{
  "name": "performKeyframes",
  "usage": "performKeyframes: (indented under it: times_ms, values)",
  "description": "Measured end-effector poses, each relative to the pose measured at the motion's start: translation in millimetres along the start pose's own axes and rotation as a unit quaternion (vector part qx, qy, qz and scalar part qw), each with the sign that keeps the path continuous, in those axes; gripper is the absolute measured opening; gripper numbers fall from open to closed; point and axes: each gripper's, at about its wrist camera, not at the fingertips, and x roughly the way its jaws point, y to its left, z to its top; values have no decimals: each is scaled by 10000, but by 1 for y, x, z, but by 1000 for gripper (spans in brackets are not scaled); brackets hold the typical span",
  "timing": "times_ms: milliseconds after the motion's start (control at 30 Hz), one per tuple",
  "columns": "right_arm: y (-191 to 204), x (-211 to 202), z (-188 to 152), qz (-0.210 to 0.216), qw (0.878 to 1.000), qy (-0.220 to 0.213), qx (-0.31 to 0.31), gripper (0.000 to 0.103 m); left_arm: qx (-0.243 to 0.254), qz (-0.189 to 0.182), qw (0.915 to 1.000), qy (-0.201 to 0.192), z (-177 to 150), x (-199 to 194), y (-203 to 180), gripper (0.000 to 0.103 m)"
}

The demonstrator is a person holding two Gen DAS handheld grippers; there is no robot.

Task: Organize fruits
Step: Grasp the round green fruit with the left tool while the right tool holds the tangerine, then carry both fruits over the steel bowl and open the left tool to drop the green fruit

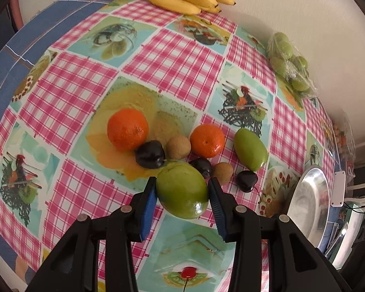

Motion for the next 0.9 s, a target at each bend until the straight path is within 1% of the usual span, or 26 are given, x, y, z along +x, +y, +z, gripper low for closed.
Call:
performKeyframes:
  times_ms: [100, 267, 467, 600, 733, 900]
  values:
    - [1, -8, 1, 11, 9999, -149, -31, 40, -54, -24, 9999, -123, 0, -9, 3, 43]
    - [2, -19, 5, -25, 9995, -299, -87, 40, -47, 89, 9994, -323, -1, -21, 3, 43]
    - [-4, -26, 10, -112, 9993, -362, -54, 40, 9, 99, 9994, -320, -3, -20, -2, 43]
    - [-11, -29, 15, -279, 9987, -425, 9, 40, 121, 128, 9991, -381, -4, -21, -10, 43]
    - [-21, -30, 20, -334, 9984, -432, 158, 40, 241, 110, 9988, -415, -6, -21, -22, 43]
    - [-42, -36, 26, -426, 9970, -481, 432, 40, 553, 31, 9975, -434, -10, -21, -45, 43]
